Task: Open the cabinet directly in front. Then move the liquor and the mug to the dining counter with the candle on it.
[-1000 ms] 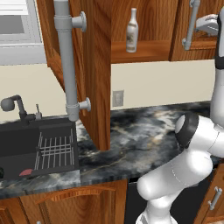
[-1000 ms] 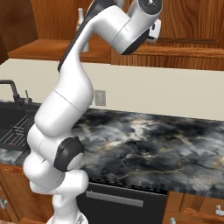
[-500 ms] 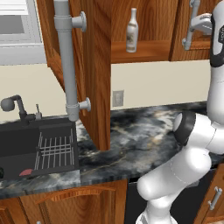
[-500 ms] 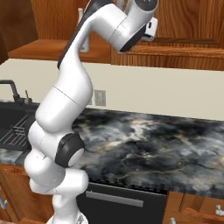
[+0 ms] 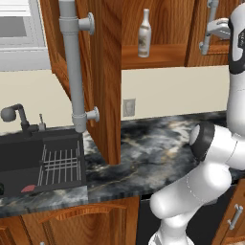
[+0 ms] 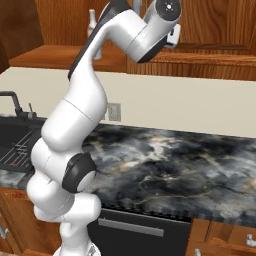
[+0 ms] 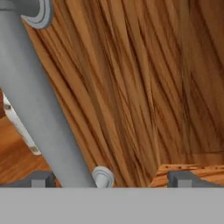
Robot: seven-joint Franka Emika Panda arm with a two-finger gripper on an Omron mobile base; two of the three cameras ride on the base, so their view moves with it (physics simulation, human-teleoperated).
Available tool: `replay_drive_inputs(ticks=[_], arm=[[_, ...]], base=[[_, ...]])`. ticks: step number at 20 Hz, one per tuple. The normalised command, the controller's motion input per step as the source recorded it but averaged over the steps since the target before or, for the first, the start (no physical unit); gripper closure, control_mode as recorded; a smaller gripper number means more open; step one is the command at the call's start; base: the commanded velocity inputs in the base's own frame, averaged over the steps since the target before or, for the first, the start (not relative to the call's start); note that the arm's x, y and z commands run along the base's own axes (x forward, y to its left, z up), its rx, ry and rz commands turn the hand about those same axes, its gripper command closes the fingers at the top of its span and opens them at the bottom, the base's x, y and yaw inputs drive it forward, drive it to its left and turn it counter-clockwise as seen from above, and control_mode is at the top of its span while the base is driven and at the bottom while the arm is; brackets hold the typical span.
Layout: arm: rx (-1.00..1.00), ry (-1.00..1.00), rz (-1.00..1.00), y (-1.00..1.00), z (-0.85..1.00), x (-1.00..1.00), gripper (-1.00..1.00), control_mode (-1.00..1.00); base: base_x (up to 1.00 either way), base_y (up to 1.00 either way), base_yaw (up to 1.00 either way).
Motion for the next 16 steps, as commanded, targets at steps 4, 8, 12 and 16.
replay_drive_inputs(ticks=[4, 8, 12, 16], arm=[[0.00, -0.09, -0.09, 0.74, -0.71, 0.46, -1.00, -1.00], [0.00, -0.08, -0.04, 0.74, -0.61, 0.00, -1.00, -1.00], [0.00, 0.00, 0.00, 0.00, -0.03, 0.08, -1.00, -1.00], [-0.01, -0.01, 0.00, -0.06, -0.30, 0.71, -1.00, -1.00]], base=[[0.00, 0.00, 0.00], [0.00, 0.00, 0.00], [0.00, 0.00, 0.00], [0.00, 0.00, 0.00]])
